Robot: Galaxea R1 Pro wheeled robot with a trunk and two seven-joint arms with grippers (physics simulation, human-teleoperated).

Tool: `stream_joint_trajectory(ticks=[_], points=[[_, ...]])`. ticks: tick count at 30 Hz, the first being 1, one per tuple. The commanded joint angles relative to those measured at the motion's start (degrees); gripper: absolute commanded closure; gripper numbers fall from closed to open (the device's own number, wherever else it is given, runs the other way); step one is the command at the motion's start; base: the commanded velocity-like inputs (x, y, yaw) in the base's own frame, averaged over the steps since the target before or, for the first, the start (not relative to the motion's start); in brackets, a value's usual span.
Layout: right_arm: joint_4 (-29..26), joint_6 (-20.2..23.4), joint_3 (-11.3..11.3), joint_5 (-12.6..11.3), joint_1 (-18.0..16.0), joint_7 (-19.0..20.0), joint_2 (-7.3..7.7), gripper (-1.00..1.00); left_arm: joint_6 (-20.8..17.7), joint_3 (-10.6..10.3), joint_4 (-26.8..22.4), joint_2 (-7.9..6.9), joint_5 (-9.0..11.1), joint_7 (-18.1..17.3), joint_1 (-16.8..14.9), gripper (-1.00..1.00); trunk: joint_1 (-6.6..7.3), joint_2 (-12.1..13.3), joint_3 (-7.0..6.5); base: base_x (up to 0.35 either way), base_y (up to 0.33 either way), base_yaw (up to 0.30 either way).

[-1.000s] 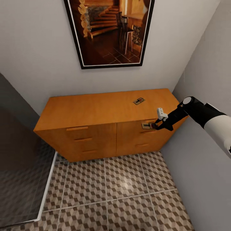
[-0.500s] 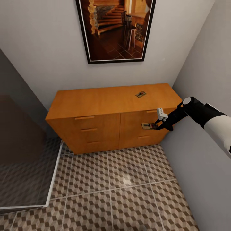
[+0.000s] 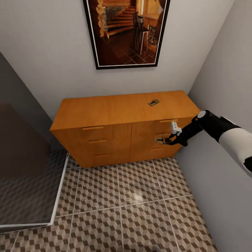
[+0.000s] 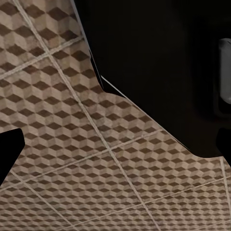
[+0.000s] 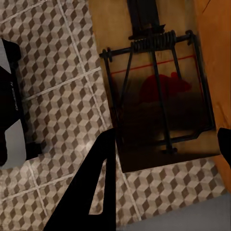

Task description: Take the four mousetraps from the cabinet in the bathroom and place them on the bathroom floor. Make sure all four end up on the same floor surface, and ensure that at least two of them are either under or directly next to the same bathroom sink.

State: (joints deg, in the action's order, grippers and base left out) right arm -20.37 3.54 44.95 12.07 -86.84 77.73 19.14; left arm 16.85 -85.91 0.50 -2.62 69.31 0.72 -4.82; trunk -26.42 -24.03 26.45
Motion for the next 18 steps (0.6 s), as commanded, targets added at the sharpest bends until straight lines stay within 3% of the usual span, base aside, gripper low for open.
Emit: stream_joint_trajectory(ticks=[1,6,8,12,18], points=[[1.89,-0.22,-0.05,0.16,0.52,-0.05,-0.77,1.00,0.18,-0.48,0.03,0.00,0.30,0.07,-0.01,-1.00,-0.02,-0.09,0.08,0.000,0.000,0.000],[9.55,-5.99,-0.04,0.15,2.67,-2.28,-4.78,1.00,0.24,-0.48,0.03,0.01,0.30,0.07,-0.01,-1.00,-0.02,-0.09,0.08,0.000,0.000,0.000],[14.50,-9.64,-0.04,0.15,4.92,-5.08,-8.26,1.00,0.27,-0.48,-0.02,0.15,0.30,0.07,-0.01,-1.00,-0.02,-0.09,0.08,0.000,0.000,0.000],[17.97,-13.80,-0.04,0.20,10.50,-10.91,-12.56,1.00,0.28,-0.48,-0.02,0.65,0.28,0.07,-0.01,-1.00,-0.02,-0.09,0.08,0.000,0.000,0.000],[18.99,-16.01,-0.03,0.30,18.33,-15.63,-15.45,1.00,0.39,-0.52,0.02,0.83,0.22,0.07,-0.01,-1.00,-0.02,-0.09,0.08,0.000,0.000,0.000]])
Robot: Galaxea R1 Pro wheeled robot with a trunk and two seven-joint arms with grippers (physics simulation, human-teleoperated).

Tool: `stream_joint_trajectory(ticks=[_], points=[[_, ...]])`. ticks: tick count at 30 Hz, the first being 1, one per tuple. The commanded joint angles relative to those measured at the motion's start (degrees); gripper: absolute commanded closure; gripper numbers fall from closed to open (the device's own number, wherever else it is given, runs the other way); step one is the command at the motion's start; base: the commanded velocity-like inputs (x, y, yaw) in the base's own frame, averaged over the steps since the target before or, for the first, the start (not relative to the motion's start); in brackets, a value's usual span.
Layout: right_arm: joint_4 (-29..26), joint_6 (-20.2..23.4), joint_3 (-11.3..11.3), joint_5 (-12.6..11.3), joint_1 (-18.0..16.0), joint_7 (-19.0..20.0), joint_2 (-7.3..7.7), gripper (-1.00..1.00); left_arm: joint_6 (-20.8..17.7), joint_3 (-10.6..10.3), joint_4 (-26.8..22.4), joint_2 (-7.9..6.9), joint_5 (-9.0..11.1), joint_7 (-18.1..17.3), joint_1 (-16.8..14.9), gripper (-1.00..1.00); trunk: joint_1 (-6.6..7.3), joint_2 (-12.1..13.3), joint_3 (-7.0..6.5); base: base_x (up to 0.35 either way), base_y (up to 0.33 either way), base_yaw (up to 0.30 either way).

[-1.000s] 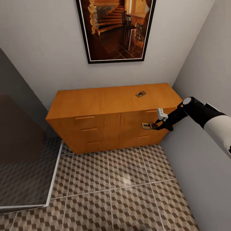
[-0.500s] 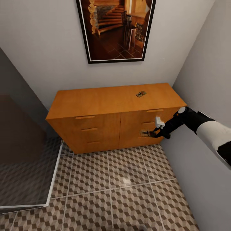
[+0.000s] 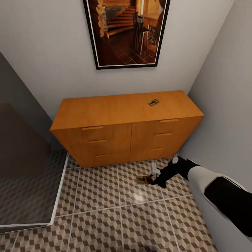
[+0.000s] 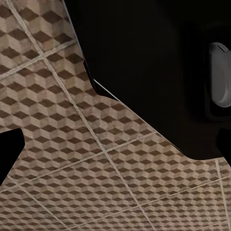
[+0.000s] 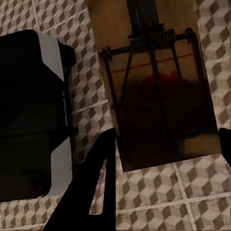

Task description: Take the four mousetraps from the cabinet in the bathroom and place them on the bathroom floor. Make sure all four end up on the same floor surface, and ensure that at least two of them are either under or directly next to the same bathroom sink.

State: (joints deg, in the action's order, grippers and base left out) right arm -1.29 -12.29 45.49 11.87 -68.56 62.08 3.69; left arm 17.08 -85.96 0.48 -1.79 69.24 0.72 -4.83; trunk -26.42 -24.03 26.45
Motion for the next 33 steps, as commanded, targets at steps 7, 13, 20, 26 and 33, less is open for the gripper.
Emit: stream_joint_trajectory(ticks=[7,13,20,26,33], points=[[0.05,-5.93,-0.58,0.52,10.38,-2.96,-1.23,1.00,0.37,-0.91,0.05,0.03,-0.01,0.07,-0.01,-1.00,-0.03,-0.09,0.07,0.000,0.000,0.000],[0.06,-9.78,-0.58,0.49,19.28,-10.41,-1.38,1.00,0.50,-1.51,0.17,-0.23,-0.33,0.09,-0.01,-1.00,-0.03,-0.09,0.07,0.000,0.000,0.000],[0.13,-12.47,-0.69,0.34,27.72,-23.60,-1.26,1.00,5.50,-1.50,0.28,-0.62,-0.33,0.43,-0.08,-1.00,-0.03,-0.09,0.07,0.000,0.000,0.000],[0.22,-12.72,-0.75,-3.06,30.86,-27.09,-1.21,1.00,9.82,-1.37,0.06,-0.04,-0.33,1.09,-0.16,-1.00,-0.03,-0.09,0.07,0.000,0.000,0.000],[0.24,-12.81,-0.75,-14.46,34.03,-35.08,-1.23,1.00,10.64,-1.32,-0.10,3.97,-0.33,11.83,-0.88,-1.00,-0.03,-0.09,0.07,0.000,0.000,0.000]])
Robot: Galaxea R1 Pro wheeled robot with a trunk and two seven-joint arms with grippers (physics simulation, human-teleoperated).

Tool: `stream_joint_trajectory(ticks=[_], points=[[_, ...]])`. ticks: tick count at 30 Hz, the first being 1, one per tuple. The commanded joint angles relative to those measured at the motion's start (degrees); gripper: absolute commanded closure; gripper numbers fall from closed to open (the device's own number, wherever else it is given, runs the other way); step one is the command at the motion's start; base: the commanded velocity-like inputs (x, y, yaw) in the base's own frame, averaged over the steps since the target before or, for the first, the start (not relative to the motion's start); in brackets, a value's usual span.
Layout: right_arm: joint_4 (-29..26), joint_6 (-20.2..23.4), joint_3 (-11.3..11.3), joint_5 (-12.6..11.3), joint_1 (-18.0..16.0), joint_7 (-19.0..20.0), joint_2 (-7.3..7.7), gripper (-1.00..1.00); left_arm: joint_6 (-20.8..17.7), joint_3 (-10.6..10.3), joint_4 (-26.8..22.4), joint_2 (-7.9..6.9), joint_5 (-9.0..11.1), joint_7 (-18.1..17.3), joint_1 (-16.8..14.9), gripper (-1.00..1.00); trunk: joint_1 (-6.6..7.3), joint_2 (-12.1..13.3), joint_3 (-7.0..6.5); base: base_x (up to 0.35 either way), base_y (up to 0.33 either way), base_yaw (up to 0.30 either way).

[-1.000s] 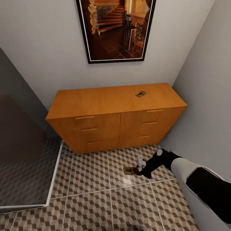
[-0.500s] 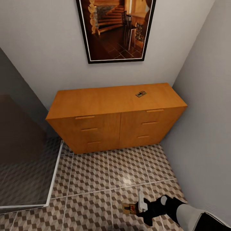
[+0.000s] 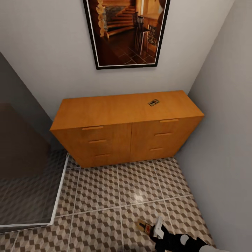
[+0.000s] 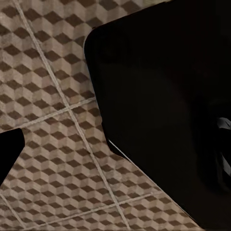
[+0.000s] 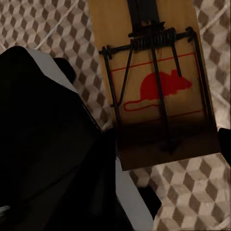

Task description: Take the four mousetraps from the cabinet in the bathroom and place them on the bathroom floor. Make sure all four end up on the same floor surface, and ensure that at least two of them are either under or directly next to the same bathroom sink.

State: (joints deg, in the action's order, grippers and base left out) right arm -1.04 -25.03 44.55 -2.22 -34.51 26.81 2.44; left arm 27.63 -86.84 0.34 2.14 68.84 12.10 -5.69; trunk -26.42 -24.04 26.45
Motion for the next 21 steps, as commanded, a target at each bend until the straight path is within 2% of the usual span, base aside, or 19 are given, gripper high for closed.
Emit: stream_joint_trajectory(ticks=[1,4,6,8,10,11,16,18,21], points=[[-0.01,-0.12,0.20,-2.50,0.56,-1.60,-0.01,1.00,0.14,-0.44,-0.05,0.92,0.06,3.02,-0.47,-1.00,-0.03,-0.08,0.07,0.000,0.000,0.000],[-0.04,-0.35,0.21,-6.15,1.72,-4.54,-0.06,1.00,0.14,-0.44,-0.36,2.40,0.06,6.20,-2.13,-1.00,-0.03,-0.08,0.07,0.000,0.000,0.000],[-0.02,-1.58,0.22,-9.52,2.93,-6.91,-0.24,1.00,-0.04,-0.42,-0.71,3.25,0.06,7.52,-4.44,-1.00,-0.03,-0.08,0.07,0.000,0.000,0.000],[-0.02,-2.61,0.20,-11.24,3.53,-8.05,-0.33,1.00,-0.27,-0.39,-1.01,3.48,0.06,7.85,-5.80,-1.00,-0.03,-0.08,0.07,0.000,0.000,0.000],[-0.01,-4.60,0.19,-14.99,4.71,-10.48,-0.50,1.00,-1.73,-0.36,-2.25,3.74,0.11,8.22,-8.55,-1.00,-0.03,-0.08,0.07,0.000,0.000,0.000],[-0.01,-4.98,0.19,-15.97,5.03,-11.09,-0.57,1.00,-2.44,-0.36,-2.64,3.78,0.12,8.27,-9.24,-1.00,-0.03,-0.08,0.07,0.000,0.000,0.000],[-0.01,-9.20,0.19,-25.38,7.83,-17.87,-1.70,1.00,-12.23,-0.28,-6.52,3.90,0.20,8.39,-16.67,-1.00,-0.03,-0.08,0.07,0.000,0.000,0.000],[-0.01,-11.55,0.19,-28.04,8.61,-20.56,-2.04,1.00,-14.75,-0.27,-8.25,3.99,0.26,8.39,-19.34,-1.00,-0.03,-0.08,0.07,0.000,0.000,0.000],[-0.01,-14.03,0.18,-30.62,9.30,-23.77,-2.60,1.00,-17.08,-0.23,-11.02,4.29,0.30,8.49,-22.14,-1.00,-0.03,-0.08,0.07,0.000,0.000,0.000]])
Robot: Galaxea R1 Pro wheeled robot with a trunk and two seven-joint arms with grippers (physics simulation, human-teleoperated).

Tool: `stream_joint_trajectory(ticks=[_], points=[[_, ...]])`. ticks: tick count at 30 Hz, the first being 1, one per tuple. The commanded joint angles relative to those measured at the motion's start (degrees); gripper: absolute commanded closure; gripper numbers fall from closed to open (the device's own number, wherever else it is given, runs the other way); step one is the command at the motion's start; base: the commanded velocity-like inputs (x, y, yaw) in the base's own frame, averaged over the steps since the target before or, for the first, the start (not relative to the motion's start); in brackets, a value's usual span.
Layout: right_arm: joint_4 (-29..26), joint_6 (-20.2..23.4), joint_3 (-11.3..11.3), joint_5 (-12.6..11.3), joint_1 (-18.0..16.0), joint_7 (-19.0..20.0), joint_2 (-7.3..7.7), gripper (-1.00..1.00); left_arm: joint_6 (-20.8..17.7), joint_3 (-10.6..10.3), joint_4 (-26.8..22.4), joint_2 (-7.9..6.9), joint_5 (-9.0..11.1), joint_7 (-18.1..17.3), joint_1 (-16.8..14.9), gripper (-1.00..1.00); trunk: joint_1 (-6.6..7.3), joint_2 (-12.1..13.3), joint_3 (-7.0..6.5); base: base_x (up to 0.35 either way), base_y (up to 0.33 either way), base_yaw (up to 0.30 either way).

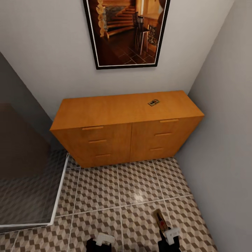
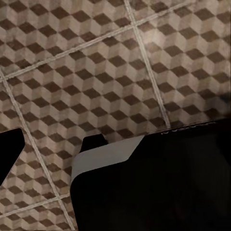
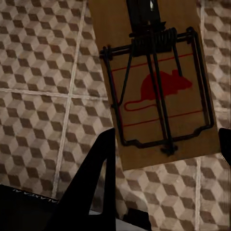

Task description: Take the four mousetraps from the cabinet in the bathroom and place them on the bathroom floor. Make sure all four end up on the same floor surface, and ensure that at least two of them are either under or directly next to the same bathroom sink.

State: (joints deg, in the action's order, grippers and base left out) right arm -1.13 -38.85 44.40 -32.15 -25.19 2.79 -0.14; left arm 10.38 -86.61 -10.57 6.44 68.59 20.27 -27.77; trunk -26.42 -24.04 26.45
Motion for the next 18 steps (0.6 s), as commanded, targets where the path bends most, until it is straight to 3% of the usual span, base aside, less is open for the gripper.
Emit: stream_joint_trajectory(ticks=[1,6,9,14,18], points=[[0.07,-0.94,0.34,-1.49,0.27,-1.38,-0.51,1.00,-0.90,-0.44,-1.49,0.07,0.56,0.45,-1.22,-1.00,-0.02,-0.08,0.08,0.000,0.000,0.000],[0.07,-2.24,0.38,-2.63,0.91,-8.44,-1.99,1.00,-5.70,0.04,-4.85,0.20,0.57,0.72,-5.88,-1.00,-0.02,-0.08,0.08,0.000,0.000,0.000],[0.07,-2.45,0.37,-2.80,1.03,-11.01,-2.39,1.00,-8.77,1.57,-6.10,0.22,0.57,0.78,-8.82,-1.00,-0.02,-0.08,0.08,0.000,0.000,0.000],[0.07,-2.47,0.34,-2.90,1.09,-12.51,-2.58,1.00,-15.22,6.62,-11.63,0.24,0.51,2.98,-12.24,-1.00,-0.02,-0.08,0.08,0.000,0.000,0.000],[0.07,-2.46,0.34,-2.91,1.10,-12.65,-2.52,1.00,-21.32,12.97,-19.78,0.18,0.28,9.63,-12.98,-1.00,-0.02,-0.08,0.08,0.000,0.000,0.000]])
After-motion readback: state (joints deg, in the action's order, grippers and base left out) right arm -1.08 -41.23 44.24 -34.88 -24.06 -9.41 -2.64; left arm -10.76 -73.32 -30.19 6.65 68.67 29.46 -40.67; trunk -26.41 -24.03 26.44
